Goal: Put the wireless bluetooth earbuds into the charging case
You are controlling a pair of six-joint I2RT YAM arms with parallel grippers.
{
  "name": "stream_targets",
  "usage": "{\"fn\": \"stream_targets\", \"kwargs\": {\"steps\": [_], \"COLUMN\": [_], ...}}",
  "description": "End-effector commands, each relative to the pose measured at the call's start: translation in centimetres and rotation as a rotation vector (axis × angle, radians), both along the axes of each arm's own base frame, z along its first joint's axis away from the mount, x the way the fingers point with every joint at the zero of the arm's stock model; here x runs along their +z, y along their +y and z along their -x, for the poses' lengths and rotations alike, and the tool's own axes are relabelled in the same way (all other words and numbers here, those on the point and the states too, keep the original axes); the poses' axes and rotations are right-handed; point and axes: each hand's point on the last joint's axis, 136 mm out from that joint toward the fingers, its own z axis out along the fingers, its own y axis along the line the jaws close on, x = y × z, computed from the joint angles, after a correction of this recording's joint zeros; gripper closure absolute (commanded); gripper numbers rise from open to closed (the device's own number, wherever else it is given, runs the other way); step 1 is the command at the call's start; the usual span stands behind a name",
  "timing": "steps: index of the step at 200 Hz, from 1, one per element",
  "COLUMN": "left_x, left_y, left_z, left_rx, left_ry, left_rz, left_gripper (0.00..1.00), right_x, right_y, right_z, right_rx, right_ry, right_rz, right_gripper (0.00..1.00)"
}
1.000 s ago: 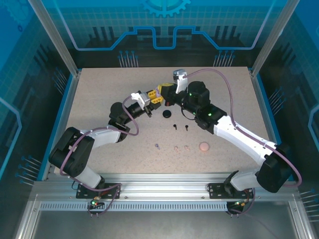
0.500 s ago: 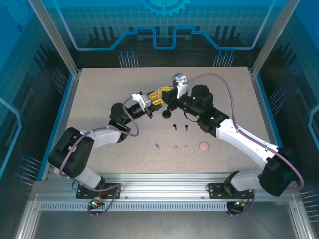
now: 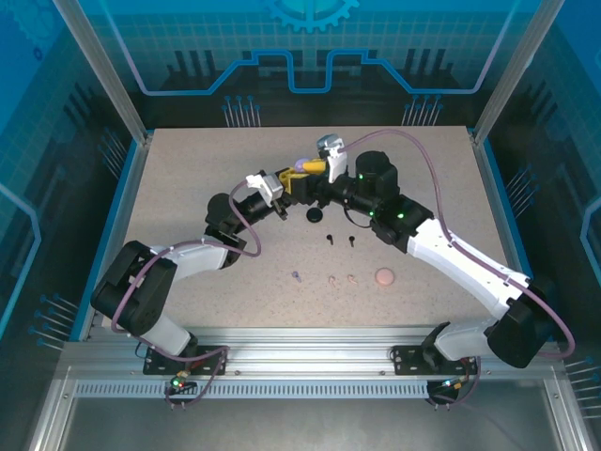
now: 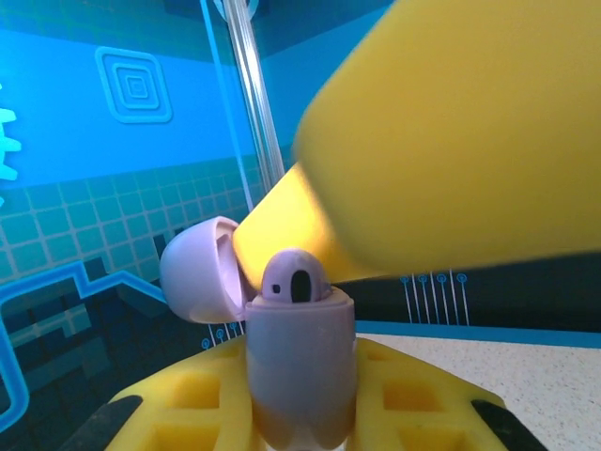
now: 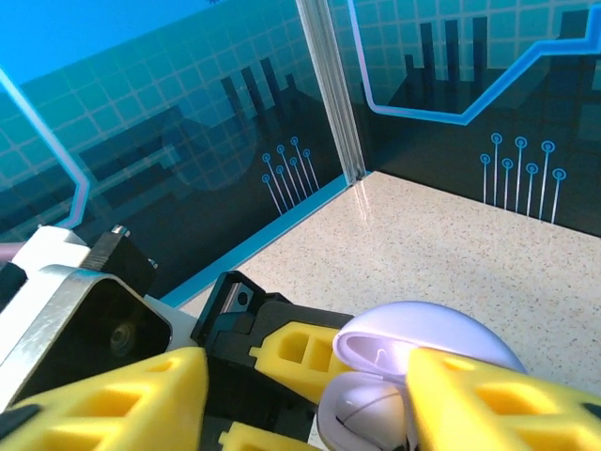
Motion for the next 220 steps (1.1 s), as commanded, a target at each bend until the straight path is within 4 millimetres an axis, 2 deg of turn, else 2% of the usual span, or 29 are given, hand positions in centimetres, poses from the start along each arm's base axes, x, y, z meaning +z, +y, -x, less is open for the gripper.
{"fn": "stream_targets", "kwargs": {"steps": [1,21,44,63,86,118,140,187,220], "left_x": [3.2,2.7,2.3,2.0,1.5,0.7,0.5,0.9,1.5], "left_y": [0.0,0.2,0.7,1.3,2.1,3.8,5.1,8.8,11.3], "left_z": [0.7,0.3,0.1,-0.1,-0.2,-0.3,0.2,1.0,1.4], "left_rx": [0.004,0.018,0.041,0.066,0.090,0.145,0.181,0.283,0.348], "left_ry": [-0.099,-0.079,-0.059,-0.042,-0.014,0.037,0.056,0.080,0.087], "left_rz": [0.062,0.064,0.071,0.079,0.089,0.116,0.137,0.207,0.266], "left_gripper": [1.00,1.00,1.00,1.00,1.00,1.00,1.00,1.00,1.00], "right_x": [2.7,4.4,5.0,4.3,2.3,-2.7,-6.7,-15.6,-20.8], "right_y": [-1.7,-3.3,-5.6,-7.1,-8.7,-9.7,-8.8,-5.0,-2.3], "right_z": [0.4,0.8,1.2,1.5,2.0,2.6,3.1,4.7,6.0], "right_rx": [-0.060,-0.112,-0.189,-0.238,-0.303,-0.361,-0.350,-0.339,-0.298], "right_ry": [0.042,0.048,0.072,0.103,0.166,0.310,0.409,0.550,0.594], "right_rz": [-0.057,-0.093,-0.120,-0.123,-0.107,-0.048,0.018,0.266,0.413], "right_gripper": [0.36,0.34,0.33,0.33,0.33,0.33,0.34,0.36,0.41]}}
